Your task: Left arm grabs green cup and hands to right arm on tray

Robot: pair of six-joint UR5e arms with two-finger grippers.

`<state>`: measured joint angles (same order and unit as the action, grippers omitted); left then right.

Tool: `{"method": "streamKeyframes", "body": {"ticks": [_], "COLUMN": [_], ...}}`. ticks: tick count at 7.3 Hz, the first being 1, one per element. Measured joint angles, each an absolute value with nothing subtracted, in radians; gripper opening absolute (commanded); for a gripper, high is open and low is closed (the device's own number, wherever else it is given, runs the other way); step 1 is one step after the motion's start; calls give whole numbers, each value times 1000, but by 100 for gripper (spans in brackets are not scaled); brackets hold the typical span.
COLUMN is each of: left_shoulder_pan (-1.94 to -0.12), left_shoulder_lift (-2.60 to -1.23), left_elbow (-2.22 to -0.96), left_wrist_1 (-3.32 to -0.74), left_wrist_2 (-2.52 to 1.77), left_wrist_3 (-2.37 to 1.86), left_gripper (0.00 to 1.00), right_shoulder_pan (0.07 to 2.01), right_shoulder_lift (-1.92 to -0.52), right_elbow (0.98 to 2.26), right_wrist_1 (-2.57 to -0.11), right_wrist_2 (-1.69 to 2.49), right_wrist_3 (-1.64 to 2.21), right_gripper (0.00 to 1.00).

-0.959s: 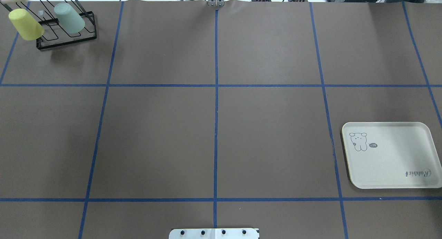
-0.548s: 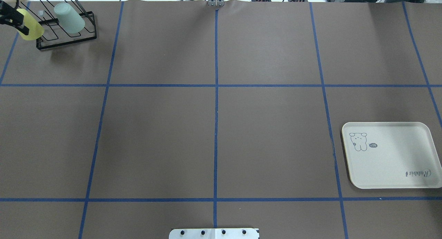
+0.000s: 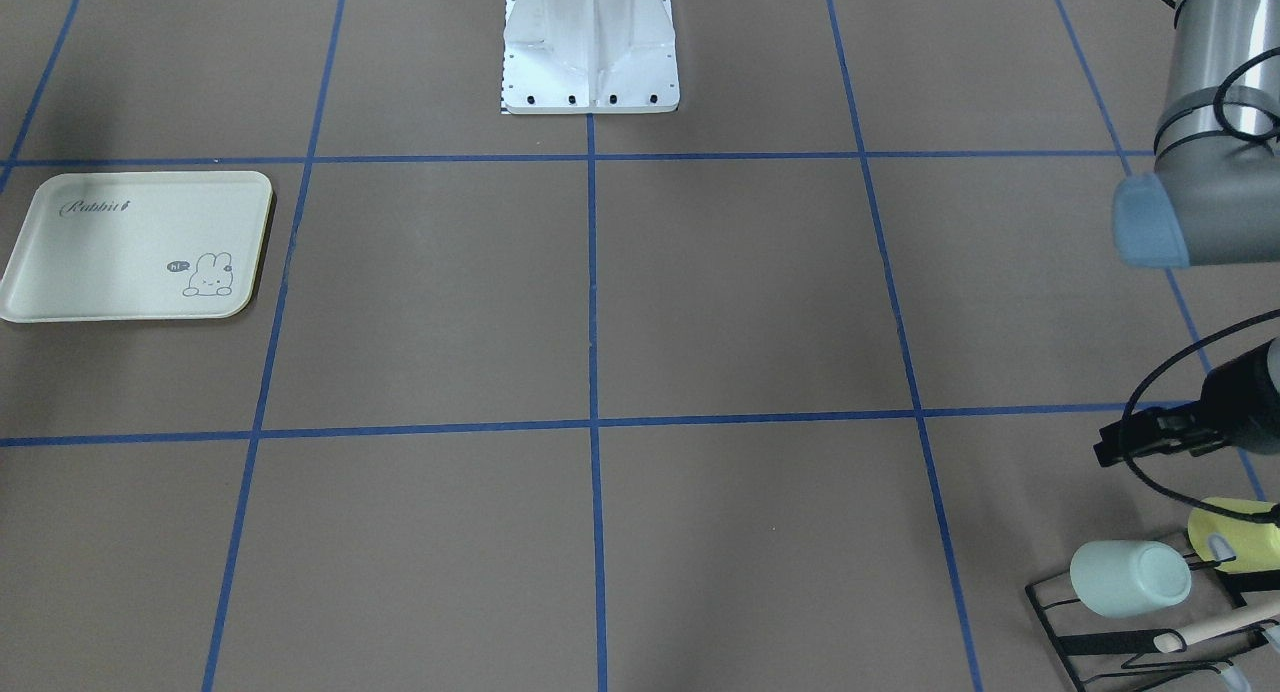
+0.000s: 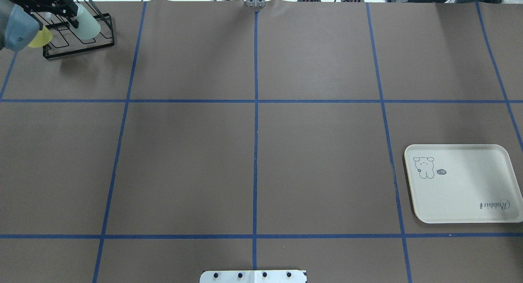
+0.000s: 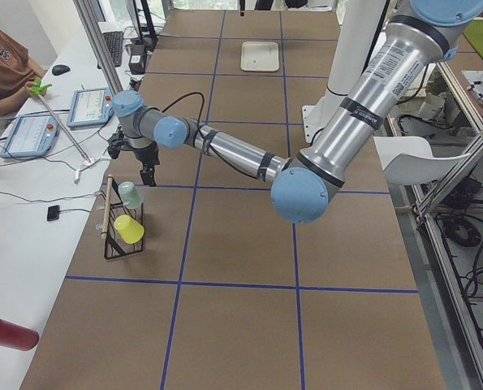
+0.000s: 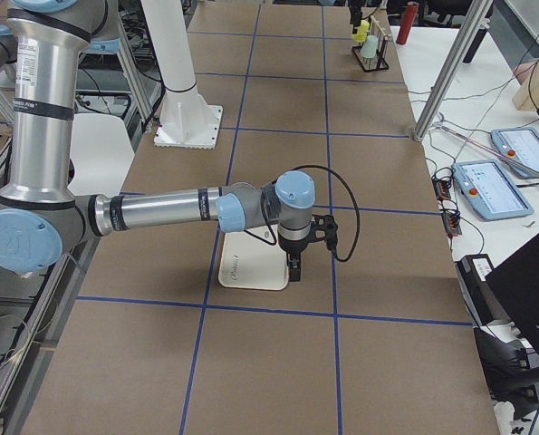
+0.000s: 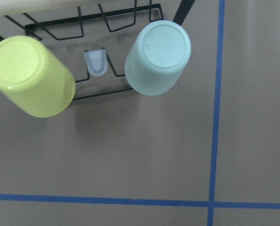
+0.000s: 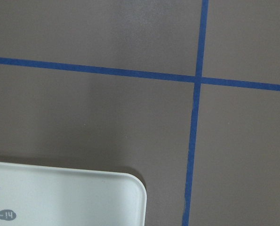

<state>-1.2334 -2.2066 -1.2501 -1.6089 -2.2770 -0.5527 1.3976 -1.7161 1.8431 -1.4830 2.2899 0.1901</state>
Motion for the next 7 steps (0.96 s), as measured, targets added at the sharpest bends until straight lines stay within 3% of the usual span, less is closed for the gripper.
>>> {"method": "streamKeyframes", "body": {"ticks": [7], "left_shoulder_pan": [-1201], "left_shoulder_lift": [-2310], "left_elbow": [-1002], "left_wrist_1": [-1742], "left_wrist_2": [-2204], "left_wrist_3": [-625], "left_gripper": [95], "right_shoulder_pan": [1370], "right_shoulder_lift": [-1713], "right_elbow": [1826], "right_wrist_1": [-1359], "right_wrist_2": [2296], "right_wrist_3": [204], "right_gripper": [100]}}
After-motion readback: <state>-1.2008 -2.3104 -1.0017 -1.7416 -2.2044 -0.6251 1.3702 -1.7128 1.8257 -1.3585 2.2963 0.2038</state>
